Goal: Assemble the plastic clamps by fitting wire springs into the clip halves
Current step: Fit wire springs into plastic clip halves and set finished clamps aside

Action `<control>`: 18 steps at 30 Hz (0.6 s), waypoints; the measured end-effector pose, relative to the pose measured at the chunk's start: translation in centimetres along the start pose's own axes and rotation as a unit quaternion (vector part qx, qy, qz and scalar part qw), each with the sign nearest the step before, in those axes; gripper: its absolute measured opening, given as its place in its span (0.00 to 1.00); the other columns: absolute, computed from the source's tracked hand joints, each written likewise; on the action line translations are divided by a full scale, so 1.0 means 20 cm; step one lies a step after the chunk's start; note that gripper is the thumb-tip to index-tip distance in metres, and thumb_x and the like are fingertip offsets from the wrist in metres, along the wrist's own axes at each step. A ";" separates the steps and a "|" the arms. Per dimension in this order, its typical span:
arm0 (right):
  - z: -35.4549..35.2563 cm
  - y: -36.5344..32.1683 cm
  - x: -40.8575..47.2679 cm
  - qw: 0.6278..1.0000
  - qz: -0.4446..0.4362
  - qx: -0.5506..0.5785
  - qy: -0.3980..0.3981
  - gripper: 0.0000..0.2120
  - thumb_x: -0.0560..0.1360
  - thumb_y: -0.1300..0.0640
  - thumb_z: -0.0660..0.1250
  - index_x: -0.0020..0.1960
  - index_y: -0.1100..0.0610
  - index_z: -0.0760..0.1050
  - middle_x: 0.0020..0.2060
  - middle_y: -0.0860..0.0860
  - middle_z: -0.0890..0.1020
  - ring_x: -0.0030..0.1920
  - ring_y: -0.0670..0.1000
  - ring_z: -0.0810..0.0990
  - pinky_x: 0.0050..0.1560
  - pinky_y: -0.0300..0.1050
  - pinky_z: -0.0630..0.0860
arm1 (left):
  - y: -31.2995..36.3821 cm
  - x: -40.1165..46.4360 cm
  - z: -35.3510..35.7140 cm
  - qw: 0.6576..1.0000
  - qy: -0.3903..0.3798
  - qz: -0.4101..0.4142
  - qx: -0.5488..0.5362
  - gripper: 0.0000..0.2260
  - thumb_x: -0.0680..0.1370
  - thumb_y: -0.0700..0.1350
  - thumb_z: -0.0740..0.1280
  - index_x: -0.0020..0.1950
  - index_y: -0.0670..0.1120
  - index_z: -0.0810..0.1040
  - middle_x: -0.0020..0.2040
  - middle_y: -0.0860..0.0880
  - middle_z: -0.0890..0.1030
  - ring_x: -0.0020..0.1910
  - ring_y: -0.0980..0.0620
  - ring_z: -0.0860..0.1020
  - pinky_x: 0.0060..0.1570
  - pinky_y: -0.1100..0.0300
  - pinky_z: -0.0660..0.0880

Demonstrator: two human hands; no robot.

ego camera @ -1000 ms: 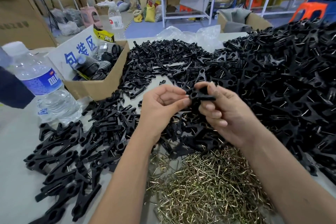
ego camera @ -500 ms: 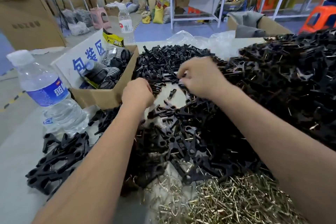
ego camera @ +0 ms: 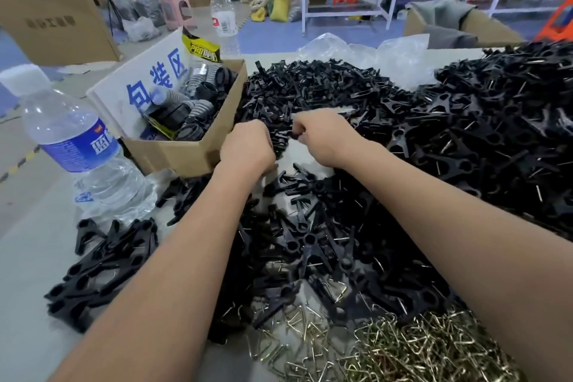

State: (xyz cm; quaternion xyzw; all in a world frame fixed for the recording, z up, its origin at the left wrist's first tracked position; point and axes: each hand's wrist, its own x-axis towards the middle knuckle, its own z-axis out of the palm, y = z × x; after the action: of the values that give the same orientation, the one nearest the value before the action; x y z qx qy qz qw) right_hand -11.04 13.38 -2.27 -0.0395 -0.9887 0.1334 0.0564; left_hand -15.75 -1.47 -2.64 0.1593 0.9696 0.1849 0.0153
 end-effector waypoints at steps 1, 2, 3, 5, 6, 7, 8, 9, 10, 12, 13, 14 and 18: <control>-0.01 0.00 -0.03 0.995 0.022 0.094 0.028 0.07 0.83 0.63 0.64 0.58 0.58 0.78 0.50 0.57 0.83 0.52 0.57 0.83 0.49 0.52 0.79 | 0.00 0.00 0.00 1.000 0.014 0.005 -0.025 0.07 0.76 0.37 0.73 0.46 0.49 0.83 0.51 0.47 0.84 0.50 0.43 0.81 0.51 0.50 0.81; -0.02 0.00 -0.08 0.979 0.044 0.193 0.051 0.05 0.82 0.63 0.65 0.55 0.57 0.79 0.44 0.55 0.83 0.44 0.52 0.85 0.43 0.50 0.81 | -0.01 0.00 0.00 0.998 0.026 0.011 -0.064 0.08 0.77 0.38 0.73 0.45 0.51 0.80 0.49 0.49 0.82 0.50 0.45 0.81 0.49 0.52 0.79; -0.03 0.01 -0.13 0.958 0.056 0.272 0.077 0.04 0.81 0.62 0.68 0.53 0.55 0.81 0.38 0.52 0.82 0.36 0.46 0.84 0.36 0.46 0.79 | -0.02 0.00 0.01 0.992 0.035 0.015 -0.119 0.09 0.79 0.40 0.72 0.44 0.52 0.77 0.47 0.51 0.81 0.48 0.46 0.80 0.45 0.54 0.76; -0.06 0.03 -0.26 0.927 0.048 0.349 0.127 0.04 0.78 0.60 0.73 0.50 0.52 0.84 0.33 0.49 0.83 0.31 0.43 0.81 0.33 0.37 0.75 | -0.02 -0.04 0.01 0.965 0.041 0.017 -0.257 0.10 0.80 0.41 0.71 0.45 0.53 0.75 0.45 0.50 0.80 0.45 0.47 0.80 0.39 0.55 0.74; -0.07 0.04 -0.33 0.912 0.044 0.377 0.153 0.05 0.76 0.59 0.75 0.50 0.51 0.84 0.34 0.49 0.84 0.32 0.44 0.82 0.35 0.36 0.76 | -0.02 -0.06 0.01 0.954 0.049 0.018 -0.296 0.10 0.81 0.40 0.71 0.45 0.53 0.74 0.45 0.49 0.80 0.45 0.47 0.81 0.39 0.54 0.75; -0.07 0.05 -0.40 0.896 0.045 0.404 0.178 0.06 0.74 0.59 0.77 0.49 0.51 0.84 0.36 0.50 0.85 0.34 0.45 0.83 0.37 0.36 0.79 | -0.02 -0.09 0.02 0.954 0.058 0.024 -0.293 0.10 0.80 0.39 0.70 0.45 0.53 0.74 0.45 0.49 0.80 0.45 0.48 0.81 0.38 0.54 0.76; -0.07 0.05 -0.46 0.881 0.049 0.427 0.197 0.06 0.73 0.59 0.79 0.48 0.52 0.85 0.37 0.50 0.86 0.36 0.45 0.84 0.40 0.37 0.81 | -0.03 -0.09 0.03 0.965 0.067 0.029 -0.253 0.10 0.80 0.38 0.70 0.45 0.53 0.75 0.45 0.51 0.80 0.44 0.50 0.80 0.38 0.56 0.75; -0.06 0.06 -0.52 0.871 0.055 0.442 0.207 0.06 0.72 0.60 0.80 0.45 0.52 0.85 0.39 0.48 0.87 0.38 0.44 0.84 0.43 0.38 0.82 | -0.03 -0.10 0.03 0.979 0.067 0.025 -0.191 0.10 0.79 0.37 0.69 0.46 0.52 0.76 0.45 0.52 0.79 0.44 0.50 0.79 0.39 0.57 0.74; -0.04 0.06 -0.56 0.867 0.061 0.449 0.208 0.07 0.71 0.62 0.80 0.44 0.52 0.86 0.39 0.47 0.87 0.40 0.44 0.85 0.45 0.38 0.82 | -0.03 -0.11 0.04 0.990 0.056 0.013 -0.126 0.09 0.78 0.36 0.69 0.47 0.50 0.79 0.46 0.52 0.80 0.45 0.49 0.79 0.41 0.56 0.75; -0.01 0.06 -0.62 0.865 0.059 0.456 0.200 0.10 0.72 0.67 0.78 0.46 0.52 0.87 0.41 0.46 0.88 0.43 0.43 0.85 0.47 0.36 0.80 | -0.02 -0.12 0.05 0.998 0.035 -0.015 -0.044 0.07 0.76 0.36 0.69 0.47 0.47 0.84 0.47 0.48 0.83 0.47 0.45 0.81 0.47 0.51 0.81; 0.00 0.05 -0.63 0.864 0.052 0.458 0.200 0.12 0.72 0.69 0.77 0.48 0.53 0.86 0.42 0.47 0.88 0.44 0.43 0.86 0.48 0.35 0.80 | 0.00 -0.12 0.05 0.998 0.045 -0.025 -0.025 0.06 0.76 0.37 0.69 0.47 0.46 0.85 0.47 0.46 0.84 0.49 0.43 0.82 0.50 0.48 0.82; 0.00 0.04 -0.64 0.864 0.044 0.459 0.203 0.13 0.72 0.70 0.76 0.50 0.54 0.86 0.43 0.48 0.88 0.45 0.43 0.86 0.49 0.35 0.79 | 0.01 -0.12 0.05 0.997 0.067 -0.032 -0.008 0.06 0.75 0.38 0.69 0.48 0.47 0.85 0.48 0.46 0.84 0.52 0.41 0.81 0.53 0.45 0.81; 0.02 -0.02 -0.61 0.873 0.037 0.441 0.204 0.11 0.75 0.69 0.73 0.48 0.53 0.86 0.42 0.45 0.87 0.41 0.42 0.84 0.45 0.36 0.80 | 0.08 -0.09 0.04 0.993 0.092 -0.043 0.060 0.06 0.74 0.40 0.70 0.50 0.49 0.82 0.50 0.45 0.82 0.58 0.38 0.77 0.56 0.47 0.74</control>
State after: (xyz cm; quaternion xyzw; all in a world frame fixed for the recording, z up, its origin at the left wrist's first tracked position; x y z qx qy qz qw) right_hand 1.03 11.76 -3.74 -0.0733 -0.7912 0.5469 0.2638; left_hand -13.57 -0.38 -2.80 0.1004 0.9822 0.1394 -0.0755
